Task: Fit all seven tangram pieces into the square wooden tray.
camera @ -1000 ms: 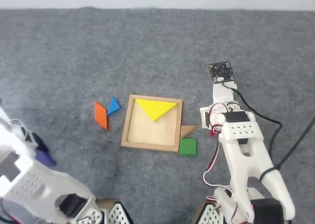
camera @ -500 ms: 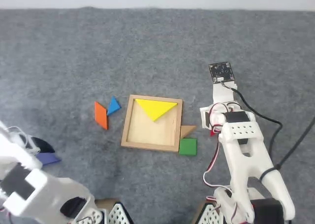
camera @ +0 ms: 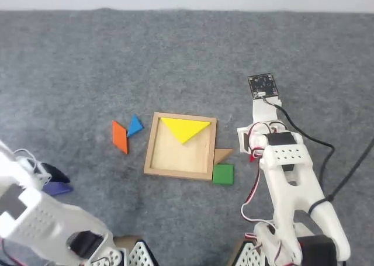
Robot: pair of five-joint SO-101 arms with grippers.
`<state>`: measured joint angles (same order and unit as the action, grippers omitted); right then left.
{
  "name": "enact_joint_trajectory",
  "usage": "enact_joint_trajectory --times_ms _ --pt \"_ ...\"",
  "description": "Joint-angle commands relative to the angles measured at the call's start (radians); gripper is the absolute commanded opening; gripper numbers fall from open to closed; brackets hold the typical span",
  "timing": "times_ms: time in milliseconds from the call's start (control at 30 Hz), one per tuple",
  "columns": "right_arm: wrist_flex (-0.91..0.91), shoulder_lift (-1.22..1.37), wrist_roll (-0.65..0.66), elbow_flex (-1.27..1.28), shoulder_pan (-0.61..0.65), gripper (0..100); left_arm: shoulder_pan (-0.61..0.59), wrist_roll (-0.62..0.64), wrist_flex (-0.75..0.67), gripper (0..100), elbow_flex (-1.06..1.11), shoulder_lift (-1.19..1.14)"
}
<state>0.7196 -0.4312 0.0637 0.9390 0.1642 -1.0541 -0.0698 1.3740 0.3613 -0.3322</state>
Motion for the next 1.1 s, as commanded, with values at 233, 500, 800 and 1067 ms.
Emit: enact_joint_trajectory --times_ms 233,500,800,1067 --pt "0.008 -0.058 0.009 -0.014 -0.001 6.3 0.026 0.052 -0.011 16 -0.021 -0.018" --pt "0.008 -0.058 0.009 -0.014 -0.001 6.3 0.032 0.052 -0.011 16 -0.024 -0.005" --pt "0.008 -0.058 0.009 -0.014 -0.002 6.3 0.038 0.058 0.031 16 -0.007 0.163" --pt "0.008 -0.058 0.009 -0.014 -0.002 6.3 0.081 0.060 0.025 16 0.035 0.184"
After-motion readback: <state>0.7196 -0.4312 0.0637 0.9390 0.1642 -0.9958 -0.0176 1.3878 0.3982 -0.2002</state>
